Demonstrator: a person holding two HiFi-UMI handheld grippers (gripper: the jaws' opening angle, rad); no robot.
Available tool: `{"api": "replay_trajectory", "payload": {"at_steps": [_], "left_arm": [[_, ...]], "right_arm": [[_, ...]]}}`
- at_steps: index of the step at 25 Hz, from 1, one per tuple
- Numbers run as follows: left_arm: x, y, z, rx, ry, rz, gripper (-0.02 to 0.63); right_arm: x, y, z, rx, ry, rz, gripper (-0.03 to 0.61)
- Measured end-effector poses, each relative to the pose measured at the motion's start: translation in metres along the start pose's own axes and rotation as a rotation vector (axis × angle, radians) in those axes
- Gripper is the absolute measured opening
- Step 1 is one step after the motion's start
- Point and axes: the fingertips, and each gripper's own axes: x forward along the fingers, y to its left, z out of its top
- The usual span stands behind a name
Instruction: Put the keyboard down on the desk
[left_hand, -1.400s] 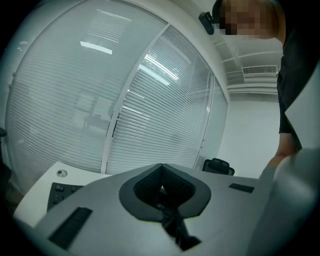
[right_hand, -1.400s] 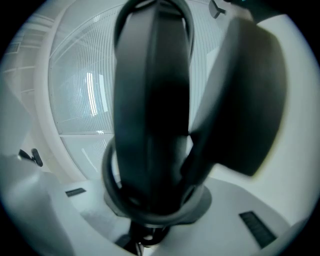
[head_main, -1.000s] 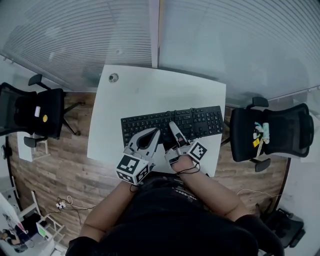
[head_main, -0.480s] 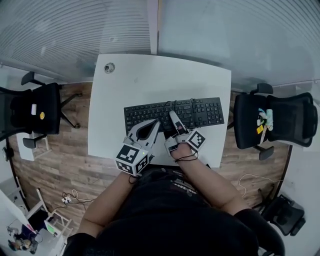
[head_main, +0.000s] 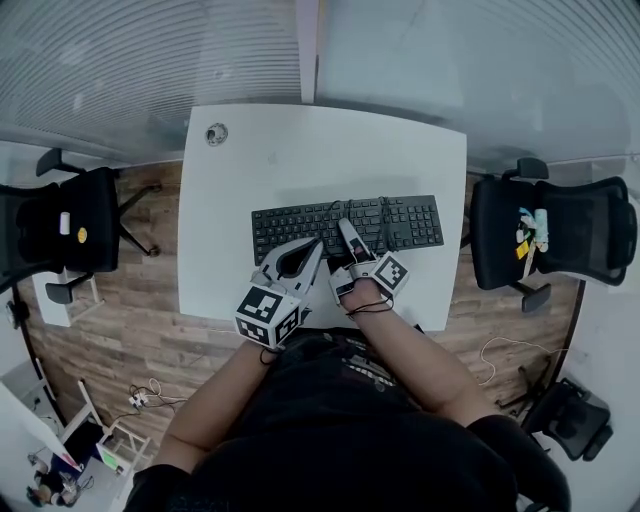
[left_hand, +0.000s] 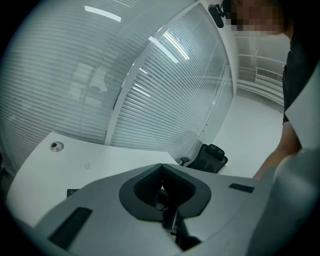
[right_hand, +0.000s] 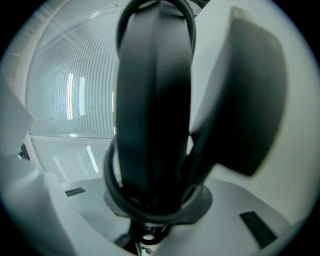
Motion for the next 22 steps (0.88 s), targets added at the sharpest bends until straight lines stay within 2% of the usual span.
{"api": "replay_trajectory", "payload": {"at_steps": [5, 8, 19, 22], "left_arm": [[0.003, 0.009, -0.004, -0.017, 0.026, -0.005, 0.012], [0.003, 0.010, -0.008, -0.022, 0.038, -0.009, 0.012], [0.011, 0.023, -0.013, -0.038, 0.067, -0.011, 0.012], [0.013, 0.023, -0.013, -0.041, 0.069, -0.015, 0.012]], "right_arm": [[0.009, -0.019, 0.000, 0.033, -0.022, -0.046, 0.118], [0.013, -0.025, -0.002, 0.089, -0.037, -0.042, 0.118], [0.019, -0.037, -0.001, 0.081, -0.037, -0.095, 0.124], [0.020, -0.035, -0.002, 0.111, -0.038, -0.101, 0.131]]}}
